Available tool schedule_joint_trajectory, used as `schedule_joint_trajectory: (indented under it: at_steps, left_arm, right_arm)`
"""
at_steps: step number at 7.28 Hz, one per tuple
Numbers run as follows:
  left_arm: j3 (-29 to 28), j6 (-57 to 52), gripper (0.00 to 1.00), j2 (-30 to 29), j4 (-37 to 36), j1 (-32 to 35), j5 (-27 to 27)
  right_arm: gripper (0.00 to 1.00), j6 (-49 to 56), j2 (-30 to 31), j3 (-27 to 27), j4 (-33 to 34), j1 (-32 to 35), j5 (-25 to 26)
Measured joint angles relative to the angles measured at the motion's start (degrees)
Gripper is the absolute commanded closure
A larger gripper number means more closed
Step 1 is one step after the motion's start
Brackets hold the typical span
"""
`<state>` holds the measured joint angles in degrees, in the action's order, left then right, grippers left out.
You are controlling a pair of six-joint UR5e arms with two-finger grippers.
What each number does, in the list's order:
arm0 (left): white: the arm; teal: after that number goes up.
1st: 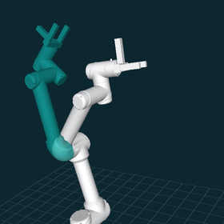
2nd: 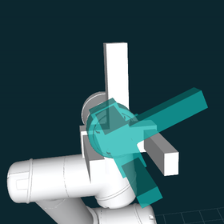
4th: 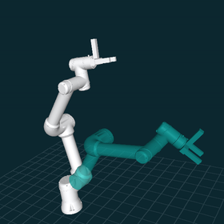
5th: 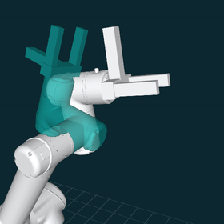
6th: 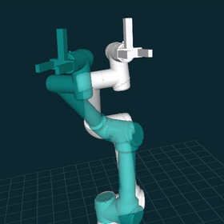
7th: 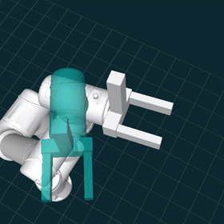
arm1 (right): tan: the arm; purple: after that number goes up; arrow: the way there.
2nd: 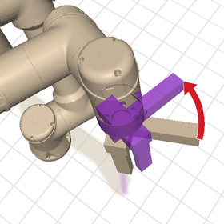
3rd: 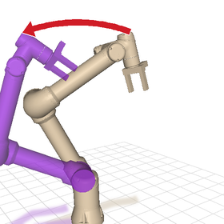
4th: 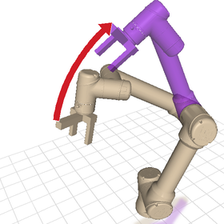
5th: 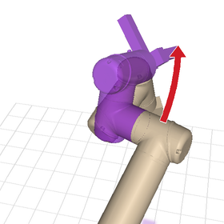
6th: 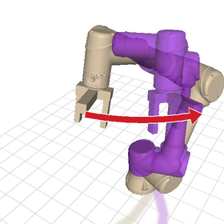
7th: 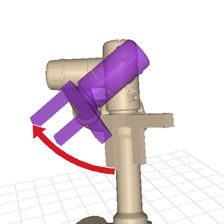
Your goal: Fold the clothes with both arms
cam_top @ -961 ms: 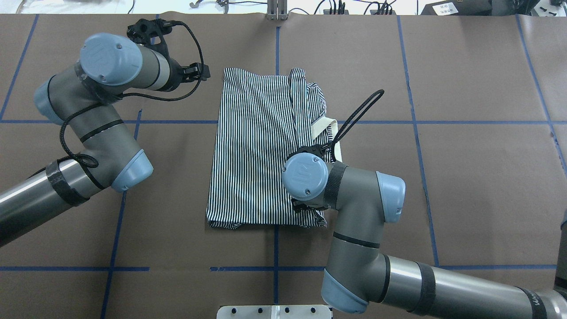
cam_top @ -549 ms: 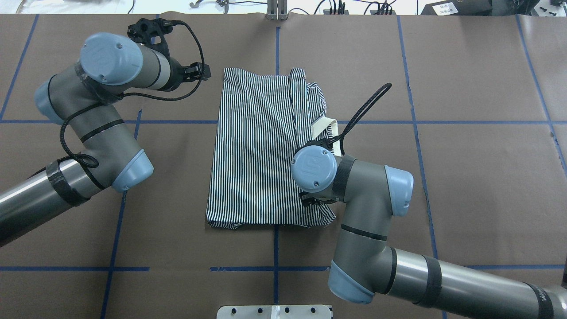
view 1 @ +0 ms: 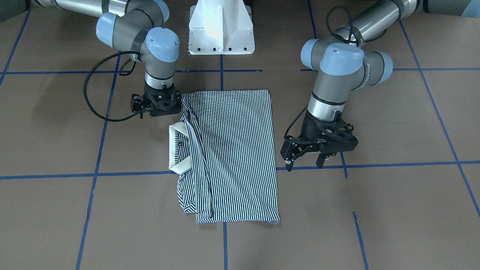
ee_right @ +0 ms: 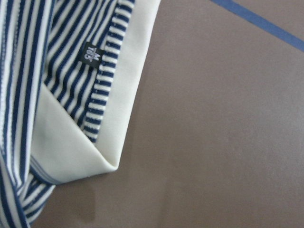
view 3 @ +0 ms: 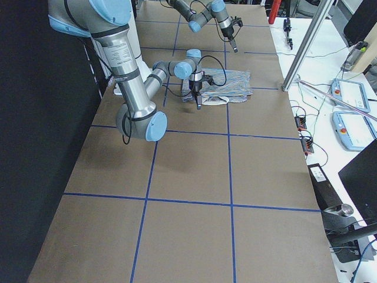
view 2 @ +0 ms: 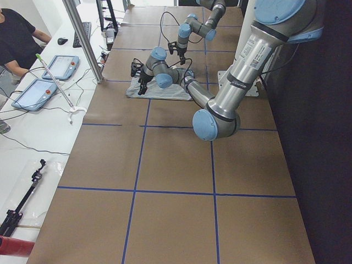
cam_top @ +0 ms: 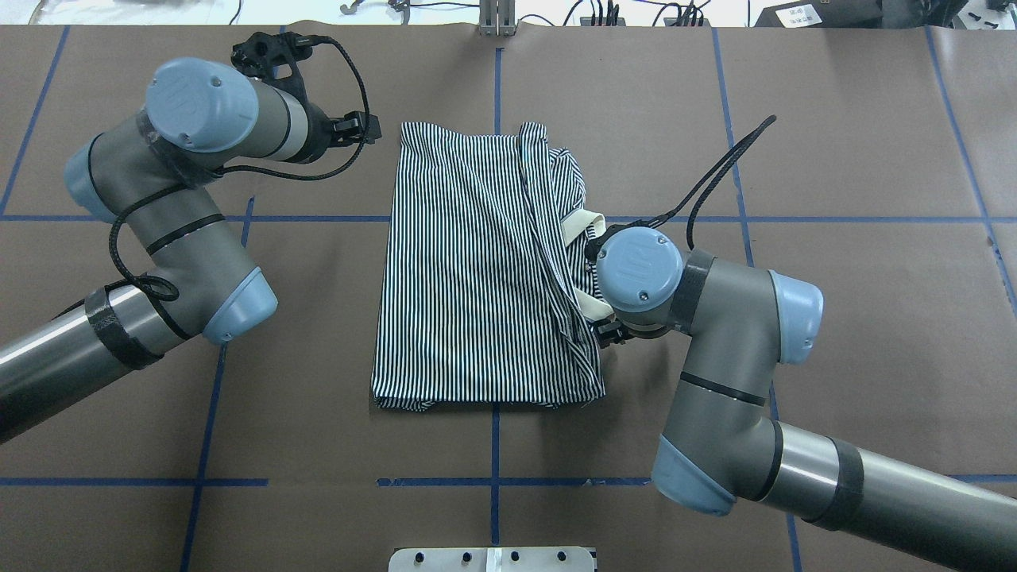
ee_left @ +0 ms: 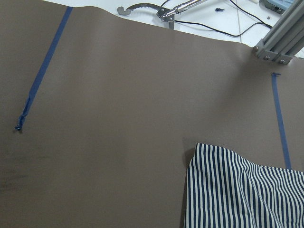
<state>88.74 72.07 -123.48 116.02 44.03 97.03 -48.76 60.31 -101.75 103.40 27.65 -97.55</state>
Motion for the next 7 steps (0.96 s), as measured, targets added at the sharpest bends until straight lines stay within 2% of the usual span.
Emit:
schedule_joint_trajectory:
  at_steps: [2, 4, 7]
  left_arm:
    - [0.02, -0.08, 0.00, 0.04, 0.00, 0.00, 0.00]
    - [-0.05, -0.16, 0.00, 0.10, 0.11, 0.00, 0.00]
    - [-0.21, -0.25, 0.00, 0.23, 0.31, 0.00, 0.00]
  right_arm:
    - [0.00, 0.36, -3.47, 1.02, -0.14, 0.92, -1.17]
    - [0.00, -0.03, -10.34, 7.85, -0.38, 0.89, -1.04]
    - [0.00, -0.22, -13.40, 13.19, -2.21, -0.03, -0.71]
